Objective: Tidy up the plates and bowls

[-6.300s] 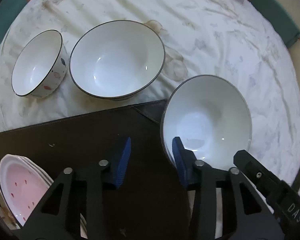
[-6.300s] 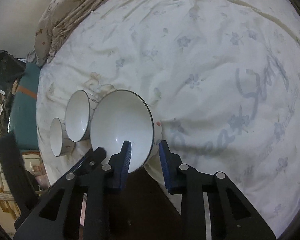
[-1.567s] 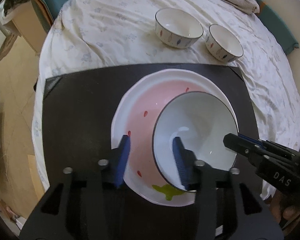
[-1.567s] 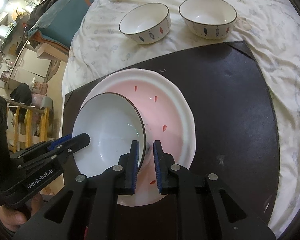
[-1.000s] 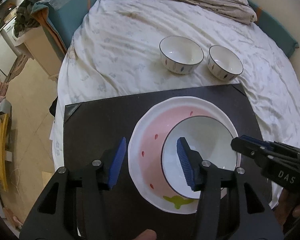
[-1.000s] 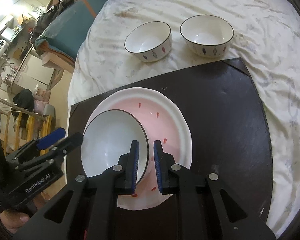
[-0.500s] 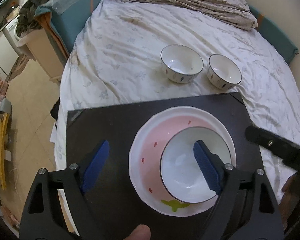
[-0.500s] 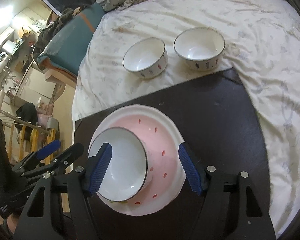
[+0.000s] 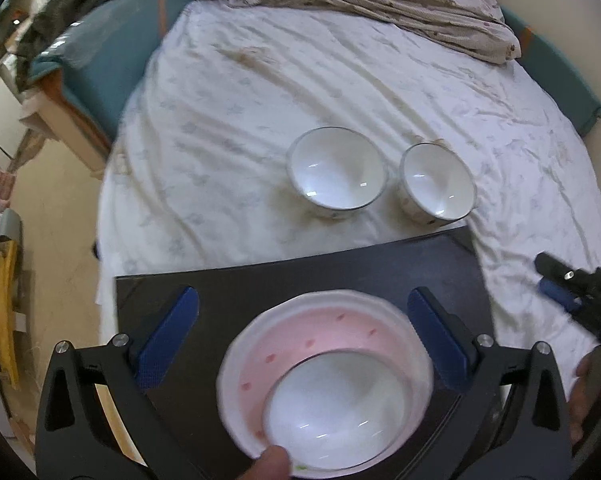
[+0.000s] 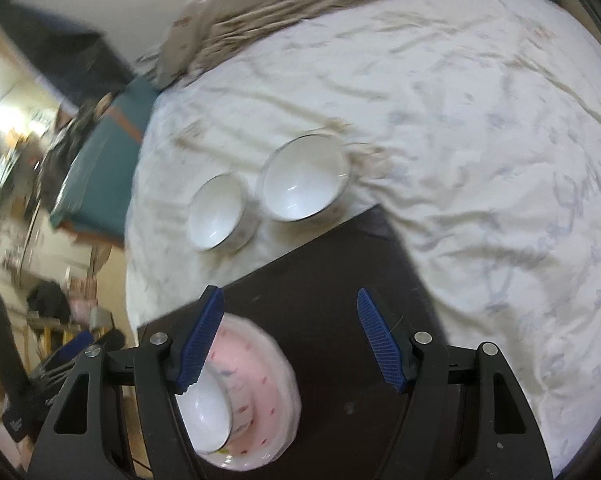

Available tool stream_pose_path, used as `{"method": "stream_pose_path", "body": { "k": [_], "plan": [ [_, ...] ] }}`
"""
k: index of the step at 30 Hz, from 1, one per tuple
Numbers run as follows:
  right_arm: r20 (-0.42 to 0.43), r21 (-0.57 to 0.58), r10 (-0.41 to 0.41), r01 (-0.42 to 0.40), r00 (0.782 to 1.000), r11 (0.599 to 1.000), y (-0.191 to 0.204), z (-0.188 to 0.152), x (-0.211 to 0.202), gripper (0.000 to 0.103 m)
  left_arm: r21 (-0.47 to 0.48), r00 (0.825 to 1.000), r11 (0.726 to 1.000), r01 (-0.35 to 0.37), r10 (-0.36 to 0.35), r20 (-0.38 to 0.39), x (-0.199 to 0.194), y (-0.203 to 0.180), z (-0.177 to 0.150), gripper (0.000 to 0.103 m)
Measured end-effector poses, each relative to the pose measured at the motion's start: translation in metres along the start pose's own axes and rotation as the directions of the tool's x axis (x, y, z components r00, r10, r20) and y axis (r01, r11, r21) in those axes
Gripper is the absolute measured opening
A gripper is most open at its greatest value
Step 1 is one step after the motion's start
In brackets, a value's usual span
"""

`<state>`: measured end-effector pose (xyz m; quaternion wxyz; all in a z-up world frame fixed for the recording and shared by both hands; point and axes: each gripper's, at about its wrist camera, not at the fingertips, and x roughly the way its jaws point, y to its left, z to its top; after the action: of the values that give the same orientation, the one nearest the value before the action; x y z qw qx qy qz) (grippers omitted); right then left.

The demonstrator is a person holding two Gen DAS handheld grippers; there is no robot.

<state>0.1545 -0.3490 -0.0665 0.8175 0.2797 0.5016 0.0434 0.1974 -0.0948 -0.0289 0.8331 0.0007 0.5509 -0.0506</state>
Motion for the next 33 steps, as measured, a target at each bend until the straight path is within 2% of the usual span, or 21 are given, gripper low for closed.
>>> {"method": "stream_pose_path", "body": {
  "k": [4,6,7,10,14,15,17,20,21,24,27,33],
  "plan": [
    [-0.042,0.196,0.044,-0.035,0.998,0.98,-0.041,0.014,0.017,0.072,0.016,1.0,1.0,0.013,-0.012,-0.022,0.016,-0.023,0.019,0.102],
    [-0.053,0.252,0.044,-0.029,0.998,0.967,-0.056,0.022,0.026,0.072,0.026,0.998,0.999,0.027,-0.025,-0.049,0.031,-0.035,0.03,0.097],
    [-0.051,0.259,0.039,-0.024,0.998,0.965,-0.059,0.025,0.027,0.072,0.027,0.998,0.999,0.032,-0.03,-0.062,0.037,-0.039,0.033,0.092],
    [-0.06,0.261,0.022,-0.005,0.998,0.965,-0.065,0.035,0.041,0.072,0.01,0.99,0.998,0.063,-0.061,-0.125,0.064,-0.052,0.047,0.08],
    [-0.098,0.289,0.059,-0.028,0.993,0.957,-0.068,0.043,0.064,0.071,-0.03,0.977,0.995,0.098,-0.102,-0.185,0.1,-0.068,0.063,0.06],
    [-0.102,0.291,0.066,-0.033,0.993,0.956,-0.067,0.046,0.07,0.069,-0.04,0.975,0.994,0.102,-0.107,-0.196,0.107,-0.07,0.066,0.058],
    [-0.103,0.281,0.062,-0.031,0.993,0.959,-0.065,0.052,0.078,0.065,-0.072,0.966,0.99,0.119,-0.132,-0.22,0.124,-0.074,0.071,0.047],
    [-0.096,0.272,0.057,-0.029,0.994,0.962,-0.064,0.064,0.092,0.051,-0.124,0.952,0.981,0.149,-0.176,-0.25,0.144,-0.078,0.074,0.037],
    [-0.101,0.277,0.061,-0.031,0.993,0.96,-0.066,0.069,0.098,0.042,-0.132,0.948,0.979,0.154,-0.184,-0.259,0.149,-0.08,0.074,0.037],
    [-0.128,0.273,0.053,-0.016,0.99,0.962,-0.069,0.077,0.113,0.033,-0.118,0.947,0.982,0.15,-0.177,-0.27,0.159,-0.088,0.075,0.035],
    [-0.143,0.265,0.057,-0.017,0.988,0.964,-0.072,0.08,0.124,0.031,-0.102,0.95,0.985,0.139,-0.161,-0.268,0.167,-0.091,0.076,0.032],
    [-0.15,0.253,0.032,0.007,0.988,0.967,-0.079,0.082,0.132,0.031,-0.076,0.947,0.986,0.146,-0.162,-0.276,0.174,-0.103,0.078,0.016]
  ]
}}
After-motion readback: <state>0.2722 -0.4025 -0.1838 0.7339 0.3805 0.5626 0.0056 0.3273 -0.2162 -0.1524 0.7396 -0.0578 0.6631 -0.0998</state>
